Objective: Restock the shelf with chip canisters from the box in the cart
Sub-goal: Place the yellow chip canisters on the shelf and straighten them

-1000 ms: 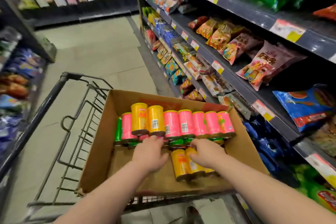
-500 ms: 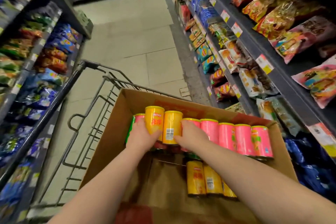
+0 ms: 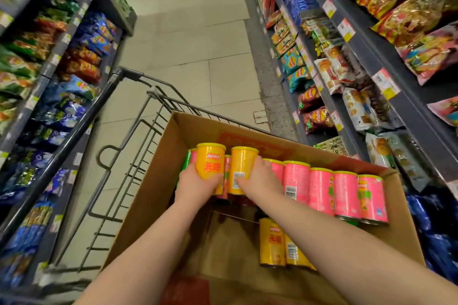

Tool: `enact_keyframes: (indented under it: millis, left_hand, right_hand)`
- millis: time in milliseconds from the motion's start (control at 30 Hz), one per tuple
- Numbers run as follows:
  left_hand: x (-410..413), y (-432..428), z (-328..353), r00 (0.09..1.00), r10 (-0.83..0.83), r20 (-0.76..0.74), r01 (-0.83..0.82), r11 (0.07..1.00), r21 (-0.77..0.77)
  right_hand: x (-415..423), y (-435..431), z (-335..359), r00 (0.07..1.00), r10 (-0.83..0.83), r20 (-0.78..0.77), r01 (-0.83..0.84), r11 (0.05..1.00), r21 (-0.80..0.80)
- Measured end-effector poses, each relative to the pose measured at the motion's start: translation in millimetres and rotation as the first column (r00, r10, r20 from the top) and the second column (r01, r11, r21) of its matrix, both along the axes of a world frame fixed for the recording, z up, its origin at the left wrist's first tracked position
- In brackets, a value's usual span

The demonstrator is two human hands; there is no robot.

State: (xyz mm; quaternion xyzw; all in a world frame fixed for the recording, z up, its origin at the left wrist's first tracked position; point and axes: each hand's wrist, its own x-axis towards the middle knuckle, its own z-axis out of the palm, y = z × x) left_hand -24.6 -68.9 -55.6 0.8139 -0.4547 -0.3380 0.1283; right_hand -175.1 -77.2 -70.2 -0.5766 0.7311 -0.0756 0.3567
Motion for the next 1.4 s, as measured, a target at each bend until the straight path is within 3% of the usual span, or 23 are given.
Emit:
enact_keyframes:
  millis: [133,367,600,767,1100,1400]
  left_hand:
    - [14.7,13.6,-0.6,0.998,0.057,-0.029,-0.057,0.998,0.001]
    - [21.6,29.1,-0.8,0.998,0.045,-0.053,-0.046,0.999,-0.011]
    - [22.7,42.5,10.0,0.992,0.002,-0.128,-0.003,1.000,-0.008]
    - [21.9,55.5,25.6,0.969,-0.021,-0.247,0.010,0.999,-0.044]
    - [16.8,112.0,65.8,0.902,-0.233,-0.364,0.188,0.970,-0.153]
    - [8.8,176.6,78.7,0.774,-0.503,-0.384,0.443,0.864,-0.237]
  right_hand:
    - [11.0,4.0,-1.3,0.999,-0.020,0.041,0.023,0.998,-0.066]
    - [21.8,2.5,-1.0,0.995,-0.088,0.047,0.090,0.995,-0.042]
    - [20.2,19.0,11.0,0.985,-0.071,0.156,0.073,0.997,-0.006]
    - [3.8,46.0,28.3,0.955,-0.177,0.237,0.188,0.982,-0.022]
    - [-1.8,138.9,80.2,0.874,-0.380,0.303,0.427,0.898,-0.106]
    - [4.8,248.8,114.8,0.776,-0.529,0.342,0.599,0.788,-0.141]
